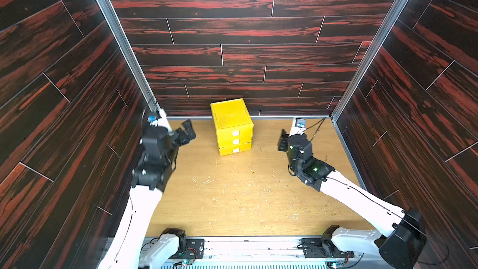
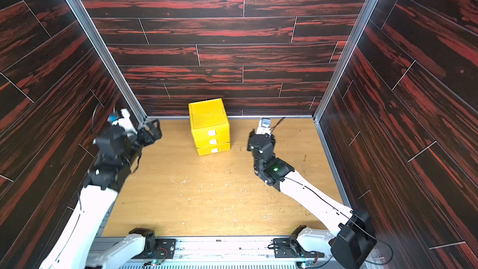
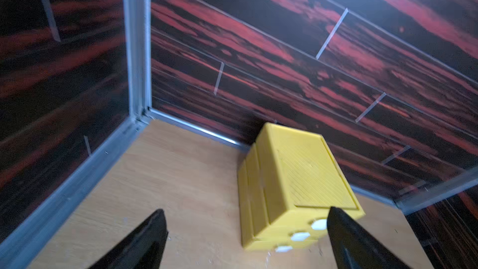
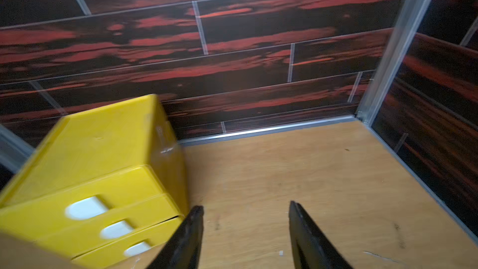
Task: Sort the rolls of trash bags by color and place them into the drawer
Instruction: Reset both arms
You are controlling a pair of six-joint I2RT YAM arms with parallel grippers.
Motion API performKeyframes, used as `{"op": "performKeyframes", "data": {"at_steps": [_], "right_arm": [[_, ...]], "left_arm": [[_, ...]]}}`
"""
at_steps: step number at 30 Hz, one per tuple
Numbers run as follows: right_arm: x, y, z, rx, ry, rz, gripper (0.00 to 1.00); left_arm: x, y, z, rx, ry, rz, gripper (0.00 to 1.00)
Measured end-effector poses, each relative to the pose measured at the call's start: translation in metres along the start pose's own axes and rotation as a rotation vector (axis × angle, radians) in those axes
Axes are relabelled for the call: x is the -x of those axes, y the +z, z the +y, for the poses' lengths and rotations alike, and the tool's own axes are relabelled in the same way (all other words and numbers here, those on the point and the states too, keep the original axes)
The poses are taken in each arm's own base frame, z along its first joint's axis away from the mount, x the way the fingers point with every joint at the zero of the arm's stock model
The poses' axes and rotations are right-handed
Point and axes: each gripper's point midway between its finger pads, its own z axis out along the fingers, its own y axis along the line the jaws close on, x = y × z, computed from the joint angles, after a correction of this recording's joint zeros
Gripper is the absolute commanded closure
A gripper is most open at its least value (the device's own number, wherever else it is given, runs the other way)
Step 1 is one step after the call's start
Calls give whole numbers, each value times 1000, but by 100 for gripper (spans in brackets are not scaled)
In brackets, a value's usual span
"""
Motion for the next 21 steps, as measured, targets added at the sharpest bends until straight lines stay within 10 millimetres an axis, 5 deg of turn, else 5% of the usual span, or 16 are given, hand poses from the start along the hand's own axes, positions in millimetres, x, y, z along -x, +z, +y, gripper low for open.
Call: {"op": "performKeyframes", "data": {"at_steps": [4,8,13,21], "right_arm": [[-31,24,-67,-204,-33,19,40],[-62,28,-106,-329,-46,16,41],[-71,32,-130,-427,-47,-49,40],[-139,31,-188,-566,-92,-10,39]], "left_arm": [[-52,34,42,164,40,19,0],[-111,44,82,290,91,87,0],[-115,42,101,357,101,-6,0],[-151,35,144,471,192,-61,0]]}}
